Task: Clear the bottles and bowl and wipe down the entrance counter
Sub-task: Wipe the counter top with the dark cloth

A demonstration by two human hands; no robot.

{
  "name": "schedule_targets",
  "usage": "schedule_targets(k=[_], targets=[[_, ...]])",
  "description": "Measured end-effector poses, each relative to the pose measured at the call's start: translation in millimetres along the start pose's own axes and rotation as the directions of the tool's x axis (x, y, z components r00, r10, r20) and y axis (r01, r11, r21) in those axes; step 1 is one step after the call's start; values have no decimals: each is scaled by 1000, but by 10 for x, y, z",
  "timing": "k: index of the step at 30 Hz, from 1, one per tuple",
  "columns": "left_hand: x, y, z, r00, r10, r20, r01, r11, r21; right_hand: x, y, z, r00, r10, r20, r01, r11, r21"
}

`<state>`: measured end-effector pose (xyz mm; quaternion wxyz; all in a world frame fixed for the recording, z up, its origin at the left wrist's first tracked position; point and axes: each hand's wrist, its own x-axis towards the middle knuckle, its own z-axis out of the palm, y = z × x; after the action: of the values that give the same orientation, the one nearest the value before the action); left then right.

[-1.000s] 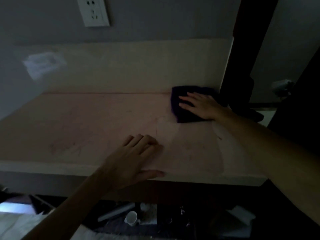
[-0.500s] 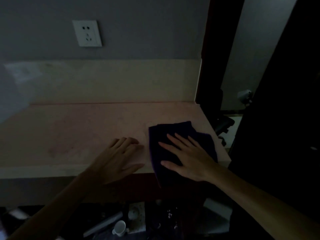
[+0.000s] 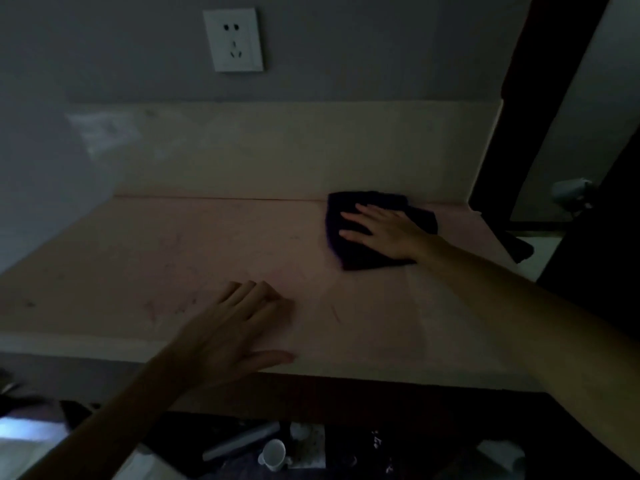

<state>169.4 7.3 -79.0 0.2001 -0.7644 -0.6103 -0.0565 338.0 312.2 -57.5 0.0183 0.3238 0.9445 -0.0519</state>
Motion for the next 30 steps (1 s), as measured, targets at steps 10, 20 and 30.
schedule_targets(k=[10,20,30], targets=[[-3,30,-115,997,-38,62,37,999,14,-407,-512,96,1000,15,1,-15,1000,-1],[-480,-310,-220,997,-71,35,75,988,-138,-1749,-1302,316,992,-102,-68,104,994,19],[-559,-664,-140,997,6,73,-2,999,-54,-277,-1131,94,999,-44,25,43,999,12]])
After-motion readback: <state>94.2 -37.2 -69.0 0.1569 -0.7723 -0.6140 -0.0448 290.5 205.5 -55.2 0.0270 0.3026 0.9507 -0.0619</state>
